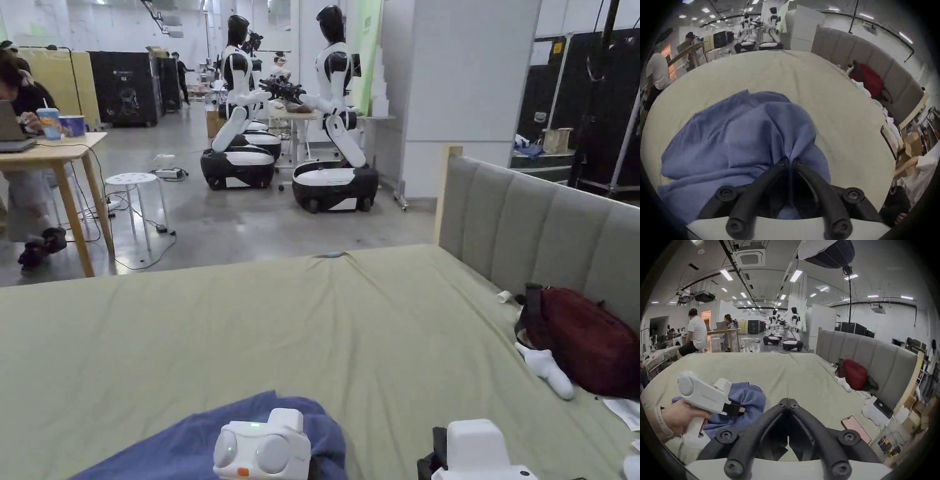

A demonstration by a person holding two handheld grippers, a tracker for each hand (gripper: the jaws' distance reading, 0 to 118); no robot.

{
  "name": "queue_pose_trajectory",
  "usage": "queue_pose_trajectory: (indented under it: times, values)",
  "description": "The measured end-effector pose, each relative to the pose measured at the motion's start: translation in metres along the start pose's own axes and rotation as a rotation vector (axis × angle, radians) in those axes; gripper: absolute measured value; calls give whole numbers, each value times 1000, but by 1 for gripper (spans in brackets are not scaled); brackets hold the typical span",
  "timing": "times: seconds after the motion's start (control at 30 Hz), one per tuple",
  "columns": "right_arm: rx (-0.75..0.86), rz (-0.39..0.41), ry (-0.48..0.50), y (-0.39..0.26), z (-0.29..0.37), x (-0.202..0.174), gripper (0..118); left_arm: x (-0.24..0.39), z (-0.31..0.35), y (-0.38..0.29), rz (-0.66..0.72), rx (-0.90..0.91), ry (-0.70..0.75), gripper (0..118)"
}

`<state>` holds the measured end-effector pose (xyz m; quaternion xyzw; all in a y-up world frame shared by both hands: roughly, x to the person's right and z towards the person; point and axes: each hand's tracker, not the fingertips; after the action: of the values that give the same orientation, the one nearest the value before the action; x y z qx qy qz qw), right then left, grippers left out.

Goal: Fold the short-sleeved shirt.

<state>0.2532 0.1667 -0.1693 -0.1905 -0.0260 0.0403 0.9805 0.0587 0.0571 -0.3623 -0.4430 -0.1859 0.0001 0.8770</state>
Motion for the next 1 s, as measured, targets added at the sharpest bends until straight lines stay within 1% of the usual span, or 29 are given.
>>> queue_pose_trajectory:
  times: [0.07, 0.1, 0.13, 0.2, 0.23, 0.27, 0.3, 0.37, 0.43, 0.5, 0.53, 0.57, 0.6, 0.63, 0.67, 0.7, 0.77, 0.8, 0.87, 0.93, 1.0]
  values:
    - [-4, 4, 12, 0, -1, -1, 0, 1, 13, -2, -46, 37, 31, 3]
    - [-2, 9, 13, 2, -1, -3, 0, 1, 22, -2, -66, 80, 33, 8]
    - [3, 9, 20, 3, 0, -6, 0, -1, 36, -2, -71, 138, 27, 30]
    - [11, 7, 44, 7, 4, -13, 0, -8, 63, -2, -81, 233, 24, 86]
    - [18, 15, 51, 8, 6, -20, 0, -12, 84, -7, -103, 289, 34, 105]
    - [26, 24, 58, 10, 9, -26, 0, -16, 108, -15, -123, 350, 52, 105]
    - [33, 30, 67, 11, 12, -31, 0, -20, 128, -22, -135, 389, 81, 103]
    - [38, 33, 93, 13, 17, -44, 0, -36, 170, -45, -158, 450, 121, 103]
    - [52, 43, 119, 12, 23, -59, 0, -57, 215, -80, -137, 501, 123, 104]
    - [63, 33, 145, 10, 26, -72, 0, -79, 251, -118, -72, 515, 167, 103]
    - [66, 26, 153, 8, 27, -80, 0, -91, 267, -141, -36, 506, 215, 98]
    - [68, 22, 158, 7, 27, -86, 0, -101, 279, -159, -12, 495, 255, 88]
    - [66, 23, 169, 6, 28, -94, 0, -112, 291, -178, 24, 481, 299, 74]
    - [61, 25, 179, 6, 28, -103, 0, -124, 300, -196, 63, 469, 336, 47]
    - [58, 28, 184, 5, 29, -110, 0, -132, 306, -208, 92, 457, 354, 24]
    - [58, 31, 191, 4, 31, -118, 0, -140, 313, -222, 132, 438, 371, 17]
    - [60, 37, 205, 3, 35, -132, 0, -155, 320, -237, 167, 430, 397, 4]
    - [61, 46, 213, 2, 37, -139, 0, -161, 322, -241, 166, 428, 401, 0]
    - [58, 67, 227, 2, 39, -149, 0, -174, 325, -239, 177, 402, 368, 0]
    - [54, 84, 235, 1, 40, -157, 0, -192, 324, -226, 173, 385, 379, 0]
    - [48, 97, 240, 1, 40, -161, 0, -220, 315, -204, 196, 294, 378, 0]
